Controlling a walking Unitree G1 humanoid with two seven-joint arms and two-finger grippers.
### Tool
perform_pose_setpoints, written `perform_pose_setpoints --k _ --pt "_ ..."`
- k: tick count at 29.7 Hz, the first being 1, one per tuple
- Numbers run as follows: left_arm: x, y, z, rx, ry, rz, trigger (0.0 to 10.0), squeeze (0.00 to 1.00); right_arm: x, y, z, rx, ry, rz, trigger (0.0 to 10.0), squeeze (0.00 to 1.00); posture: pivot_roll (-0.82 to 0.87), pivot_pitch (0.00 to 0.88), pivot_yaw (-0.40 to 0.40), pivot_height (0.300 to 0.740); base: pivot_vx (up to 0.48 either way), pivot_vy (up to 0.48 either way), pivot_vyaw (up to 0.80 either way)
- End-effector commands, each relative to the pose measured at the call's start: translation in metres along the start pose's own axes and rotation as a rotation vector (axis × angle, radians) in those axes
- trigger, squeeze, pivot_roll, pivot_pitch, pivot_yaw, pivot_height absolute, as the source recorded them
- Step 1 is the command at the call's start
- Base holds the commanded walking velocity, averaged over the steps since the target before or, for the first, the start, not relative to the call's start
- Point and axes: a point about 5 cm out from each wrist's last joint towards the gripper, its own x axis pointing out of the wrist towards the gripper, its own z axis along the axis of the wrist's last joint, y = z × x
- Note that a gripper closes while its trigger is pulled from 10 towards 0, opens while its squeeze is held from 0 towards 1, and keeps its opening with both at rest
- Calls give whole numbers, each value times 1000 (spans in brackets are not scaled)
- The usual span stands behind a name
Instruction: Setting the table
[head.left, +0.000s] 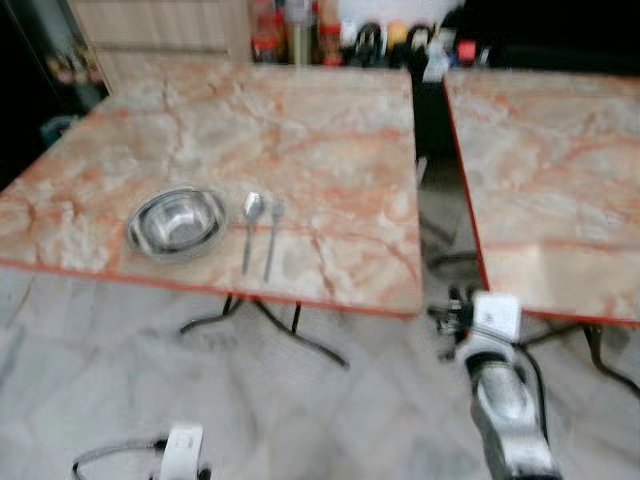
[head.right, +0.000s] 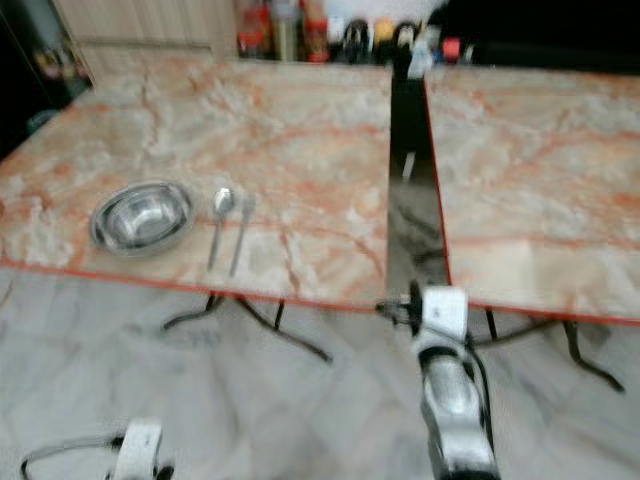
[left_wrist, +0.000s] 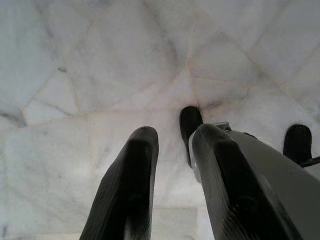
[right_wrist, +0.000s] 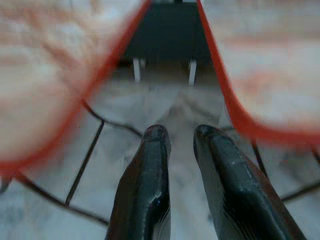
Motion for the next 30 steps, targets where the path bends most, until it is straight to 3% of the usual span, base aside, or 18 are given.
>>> perform_pose_setpoints --k 1,9,19,25,30 --pt "-1 -4 -7 3 27 -9 10000 0 -2 -4 -15 8 64 -11 10000 0 -20 104 30 740 0 -285 0" --pt "-1 -4 -7 -5 24 -9 10000 0 -8 -1 -55 39 284 6 10000 0 -20 115 26 740 0 -285 0" --pt "-1 -3 -7 6 39 -11 10000 0 -40 18 -108 72 617 81 10000 0 -45 128 36 740 0 -271 0" --pt "-1 -4 -10 7 51 -9 10000 0 -53 20 -121 96 688 52 10000 0 -41 137 34 740 0 -242 0" --pt "-2 -3 -12 6 58 -7 10000 0 -51 15 -120 145 682 11 10000 0 -39 136 34 740 0 -244 0"
